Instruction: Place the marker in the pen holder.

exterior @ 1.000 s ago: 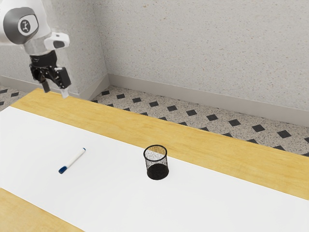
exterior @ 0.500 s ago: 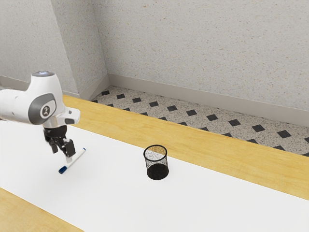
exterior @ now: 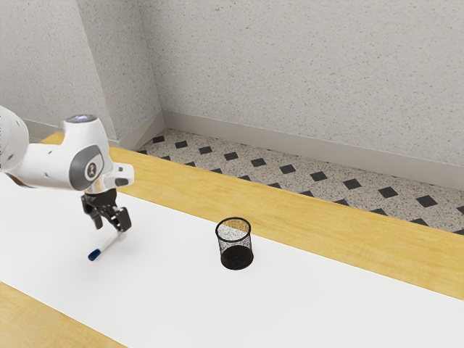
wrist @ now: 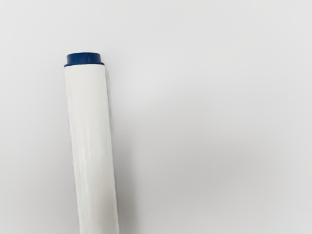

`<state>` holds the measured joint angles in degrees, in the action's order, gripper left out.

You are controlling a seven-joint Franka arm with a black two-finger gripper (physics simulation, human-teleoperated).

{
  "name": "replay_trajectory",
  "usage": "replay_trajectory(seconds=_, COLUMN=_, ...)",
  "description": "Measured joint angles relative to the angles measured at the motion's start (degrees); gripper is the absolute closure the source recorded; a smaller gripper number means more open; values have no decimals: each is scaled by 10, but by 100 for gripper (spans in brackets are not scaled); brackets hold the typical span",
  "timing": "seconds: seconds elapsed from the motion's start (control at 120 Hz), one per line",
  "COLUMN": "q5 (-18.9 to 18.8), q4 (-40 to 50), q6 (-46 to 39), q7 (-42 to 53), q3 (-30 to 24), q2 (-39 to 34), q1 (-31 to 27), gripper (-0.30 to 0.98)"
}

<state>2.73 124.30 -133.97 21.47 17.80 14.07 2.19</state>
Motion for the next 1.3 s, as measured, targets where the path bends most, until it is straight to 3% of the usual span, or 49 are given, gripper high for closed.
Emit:
replay_trajectory(seconds=0.233, q5=1, q4=-54, q6=-5, q7=18, q3=4, q2=53, q1=-10, gripper=2)
replay_trajectory(seconds=0.392, q5=21, q4=-71, q6=-6, q7=42, q3=4, q2=78, q1=-27, gripper=2)
replay_trajectory(seconds=0.85, q5=59, q4=-86, q6=-10, q7=124, q3=-1, q2=106, q1=-28, gripper=2)
replay_trajectory(seconds=1.3, q5=80, q4=-97, q6=-7, q7=169, q3=-1, q2=105, q1=-26, gripper=32)
